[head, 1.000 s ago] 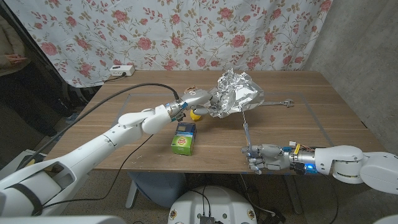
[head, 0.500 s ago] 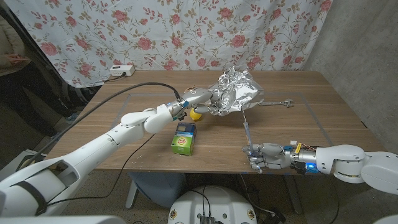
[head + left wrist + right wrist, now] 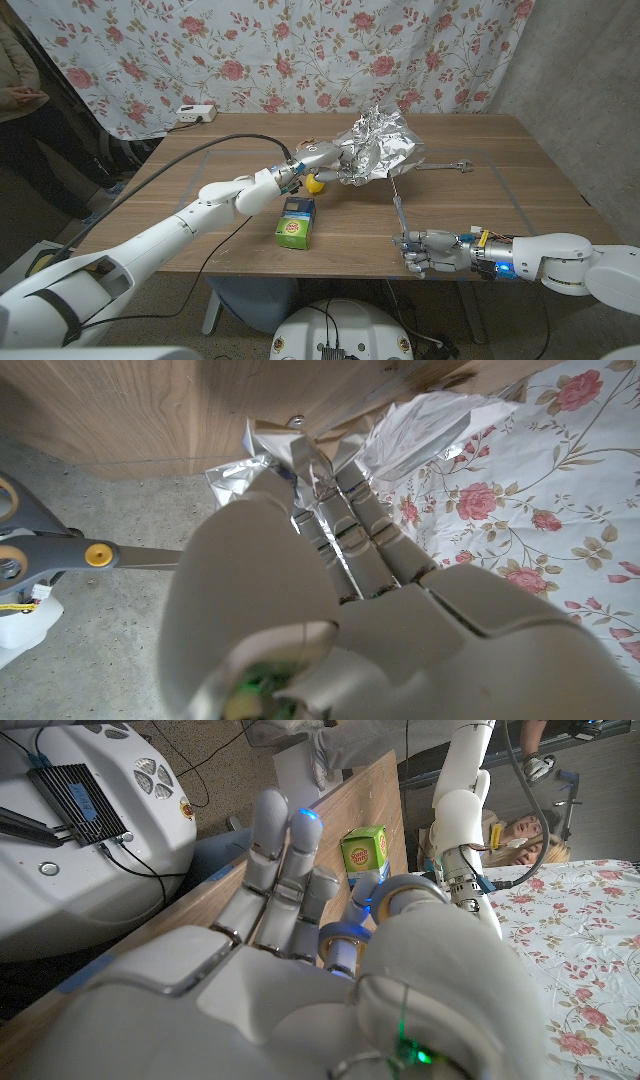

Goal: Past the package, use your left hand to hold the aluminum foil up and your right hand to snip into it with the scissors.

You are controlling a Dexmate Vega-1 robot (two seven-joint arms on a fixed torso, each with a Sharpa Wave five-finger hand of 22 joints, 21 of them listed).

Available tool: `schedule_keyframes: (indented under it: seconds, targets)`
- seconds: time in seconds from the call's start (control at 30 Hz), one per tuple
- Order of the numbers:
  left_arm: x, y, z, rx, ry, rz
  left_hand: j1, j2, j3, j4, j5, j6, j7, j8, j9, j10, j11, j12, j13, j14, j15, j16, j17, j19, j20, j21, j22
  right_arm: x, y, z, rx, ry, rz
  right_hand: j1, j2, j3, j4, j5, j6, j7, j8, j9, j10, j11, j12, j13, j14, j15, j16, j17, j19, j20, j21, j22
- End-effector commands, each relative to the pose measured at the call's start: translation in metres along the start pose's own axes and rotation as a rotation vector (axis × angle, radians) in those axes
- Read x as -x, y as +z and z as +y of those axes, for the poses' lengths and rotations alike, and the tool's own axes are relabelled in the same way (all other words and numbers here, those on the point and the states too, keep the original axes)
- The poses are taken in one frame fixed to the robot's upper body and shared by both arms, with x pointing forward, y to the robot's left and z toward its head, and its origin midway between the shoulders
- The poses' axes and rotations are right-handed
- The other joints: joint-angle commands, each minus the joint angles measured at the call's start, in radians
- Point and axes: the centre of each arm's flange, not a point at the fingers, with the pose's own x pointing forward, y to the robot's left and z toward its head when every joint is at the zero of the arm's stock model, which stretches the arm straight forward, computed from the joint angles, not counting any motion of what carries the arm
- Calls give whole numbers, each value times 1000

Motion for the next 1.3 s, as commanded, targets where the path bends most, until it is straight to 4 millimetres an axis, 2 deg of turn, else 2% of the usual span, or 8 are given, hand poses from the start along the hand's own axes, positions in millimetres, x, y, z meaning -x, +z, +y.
schedule_keyframes:
  seconds: [0.03, 0.4, 1.07, 1.3]
  targets:
    - [1, -4, -4, 7, 38, 23, 14, 0, 4, 1, 7, 1, 5, -4, 4, 0, -2, -5, 3, 18, -21, 4, 23, -5, -1, 4, 3, 1, 2, -1, 5, 3, 1, 2, 11, 221, -94, 9, 143, 148, 230, 1, 111, -110, 3, 3, 9, -124, 15, 0, 8, -115, 6, 3]
    - [-4, -3, -10, 15, 49, 22, 15, 0, 5, 1, 7, 2, 4, -4, 4, 1, -2, -6, 4, 18, -21, 4, 27, -7, -1, 8, 2, 6, 3, 1, 9, -12, -4, -9, 12, 227, -94, 20, 143, 147, 235, 1, 114, -112, 4, 3, 5, -125, 27, 0, 9, -114, 5, 2]
    - [-2, -5, -6, 4, 64, 39, 17, 0, 6, 1, 6, 3, 5, -5, 5, 1, -2, -8, 6, 18, -21, 3, 33, -9, -1, 16, -1, 6, 5, 0, 10, -12, -20, -28, 15, 236, -97, 36, 143, 138, 241, 1, 115, -115, 4, 3, -1, -125, 48, -1, 10, -115, 5, 0]
    - [-1, -13, -9, 3, 74, 65, 17, 0, 6, 1, 6, 3, 5, -6, 5, -1, -1, -10, 5, 17, -21, 3, 35, -11, 0, 18, -2, 6, 7, 0, 11, -9, -23, -35, 15, 238, -100, 41, 139, 134, 241, 1, 112, -121, 4, 3, -5, -126, 57, -2, 9, -115, 5, -2]
